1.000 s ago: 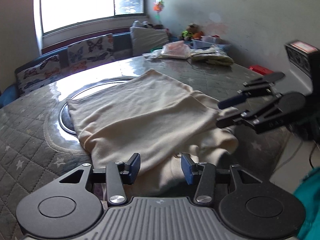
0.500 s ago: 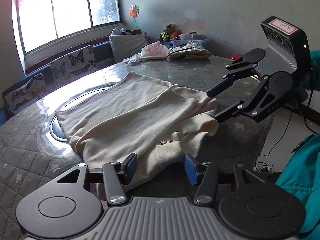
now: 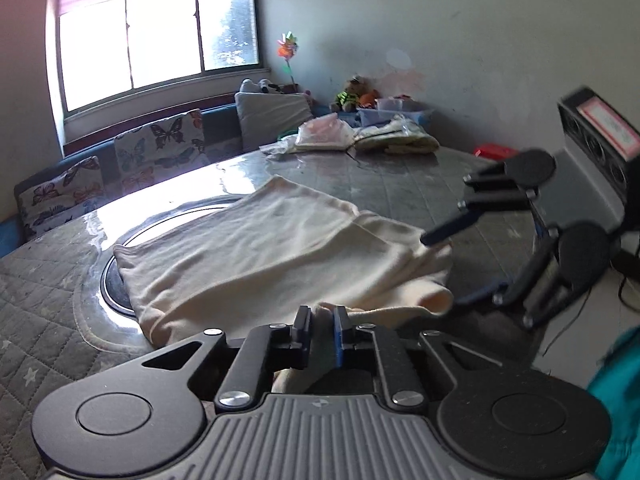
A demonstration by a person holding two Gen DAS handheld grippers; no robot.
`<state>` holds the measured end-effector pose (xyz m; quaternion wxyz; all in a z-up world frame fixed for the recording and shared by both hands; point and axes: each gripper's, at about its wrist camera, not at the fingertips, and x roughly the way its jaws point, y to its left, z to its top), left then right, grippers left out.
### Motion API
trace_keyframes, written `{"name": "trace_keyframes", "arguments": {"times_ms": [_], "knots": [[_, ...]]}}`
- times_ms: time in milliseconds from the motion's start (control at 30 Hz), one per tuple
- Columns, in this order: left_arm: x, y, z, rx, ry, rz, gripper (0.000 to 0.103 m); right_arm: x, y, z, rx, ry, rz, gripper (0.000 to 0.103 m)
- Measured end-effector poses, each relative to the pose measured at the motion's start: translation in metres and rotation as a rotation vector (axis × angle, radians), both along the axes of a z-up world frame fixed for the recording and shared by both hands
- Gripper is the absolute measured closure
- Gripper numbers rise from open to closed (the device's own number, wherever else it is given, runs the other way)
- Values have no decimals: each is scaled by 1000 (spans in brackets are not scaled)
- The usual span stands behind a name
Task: Fold clothes
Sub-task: 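Grasp the shirt edge with the right gripper and lift it up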
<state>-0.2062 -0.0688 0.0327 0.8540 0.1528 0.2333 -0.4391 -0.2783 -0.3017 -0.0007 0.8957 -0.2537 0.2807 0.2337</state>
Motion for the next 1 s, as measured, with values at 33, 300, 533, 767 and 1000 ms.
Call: {"name": "trace_keyframes", "arguments": {"times_ms": [33, 300, 533, 767, 1000], "knots": [[5, -1, 2, -11, 8, 6, 91, 3, 1, 0, 3, -3, 5, 36], [28, -4, 3, -31, 47, 31, 90, 33, 8, -2, 82, 19, -1, 63], [10, 16, 7, -15, 4, 1, 54, 52, -3, 11, 210, 97, -36, 85], [2, 16, -8, 97, -72, 6, 40, 61, -7, 18, 268, 113, -68, 90], [9, 15, -23, 192, -122, 8, 86, 57, -5, 18, 276, 102, -82, 94]]}}
